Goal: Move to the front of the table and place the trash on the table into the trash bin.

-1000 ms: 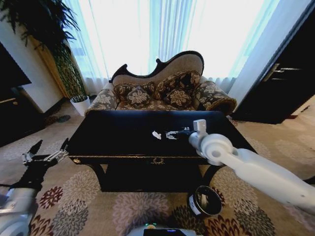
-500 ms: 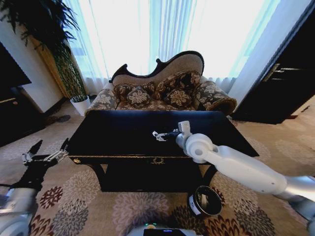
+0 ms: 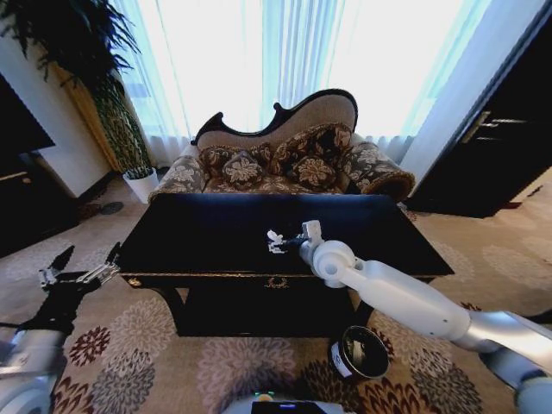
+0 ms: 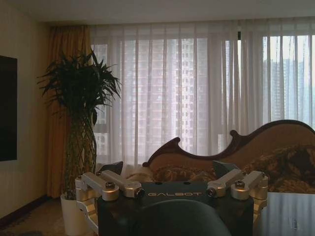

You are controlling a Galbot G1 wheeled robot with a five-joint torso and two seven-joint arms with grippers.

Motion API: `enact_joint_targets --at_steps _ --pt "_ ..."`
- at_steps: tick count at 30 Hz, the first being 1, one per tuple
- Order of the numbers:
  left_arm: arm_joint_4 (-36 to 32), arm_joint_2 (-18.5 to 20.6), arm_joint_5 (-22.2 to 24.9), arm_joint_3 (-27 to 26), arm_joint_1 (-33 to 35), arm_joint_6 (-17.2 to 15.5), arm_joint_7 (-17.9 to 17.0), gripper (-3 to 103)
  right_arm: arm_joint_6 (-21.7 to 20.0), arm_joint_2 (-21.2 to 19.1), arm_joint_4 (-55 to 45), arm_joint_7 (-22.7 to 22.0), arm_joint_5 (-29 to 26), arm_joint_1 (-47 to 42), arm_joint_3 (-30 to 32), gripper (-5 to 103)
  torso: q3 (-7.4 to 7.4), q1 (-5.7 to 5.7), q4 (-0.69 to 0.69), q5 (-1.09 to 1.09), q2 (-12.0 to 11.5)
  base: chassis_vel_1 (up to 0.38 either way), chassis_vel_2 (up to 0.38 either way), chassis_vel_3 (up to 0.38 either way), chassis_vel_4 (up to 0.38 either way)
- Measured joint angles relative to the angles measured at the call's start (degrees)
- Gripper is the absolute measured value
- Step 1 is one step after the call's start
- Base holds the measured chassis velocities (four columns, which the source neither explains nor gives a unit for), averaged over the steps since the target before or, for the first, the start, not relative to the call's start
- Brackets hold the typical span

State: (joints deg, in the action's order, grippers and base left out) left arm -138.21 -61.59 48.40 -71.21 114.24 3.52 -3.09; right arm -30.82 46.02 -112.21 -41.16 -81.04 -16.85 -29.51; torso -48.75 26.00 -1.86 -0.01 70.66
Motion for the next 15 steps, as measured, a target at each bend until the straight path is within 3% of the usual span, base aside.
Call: enact_joint_targets --at_steps 3,5,8,15 --pt "0.0 0.0 0.0 0.0 0.0 0.0 0.0 100 0.3 0.0 0.2 0.3 0.4 0.0 0.1 102 0.0 0.0 0.0 0.0 0.0 0.0 0.0 0.0 0.0" --pt "0.0 0.0 0.0 0.0 0.0 0.0 0.0 100 0.4 0.0 0.2 0.4 0.5 0.0 0.1 98 0.0 0.01 0.0 0.0 0.0 0.0 0.0 0.0 0.0" --pt "0.0 0.0 0.0 0.0 0.0 0.0 0.0 100 0.5 0.0 0.1 0.5 0.6 0.0 0.0 83 0.0 0.0 0.0 0.0 0.0 0.0 0.0 0.0 0.0" --pt "0.0 0.0 0.0 0.0 0.0 0.0 0.0 100 1.0 -0.1 -0.4 0.4 0.2 -0.4 0.3 61 0.0 0.0 0.0 0.0 0.0 0.0 0.0 0.0 0.0"
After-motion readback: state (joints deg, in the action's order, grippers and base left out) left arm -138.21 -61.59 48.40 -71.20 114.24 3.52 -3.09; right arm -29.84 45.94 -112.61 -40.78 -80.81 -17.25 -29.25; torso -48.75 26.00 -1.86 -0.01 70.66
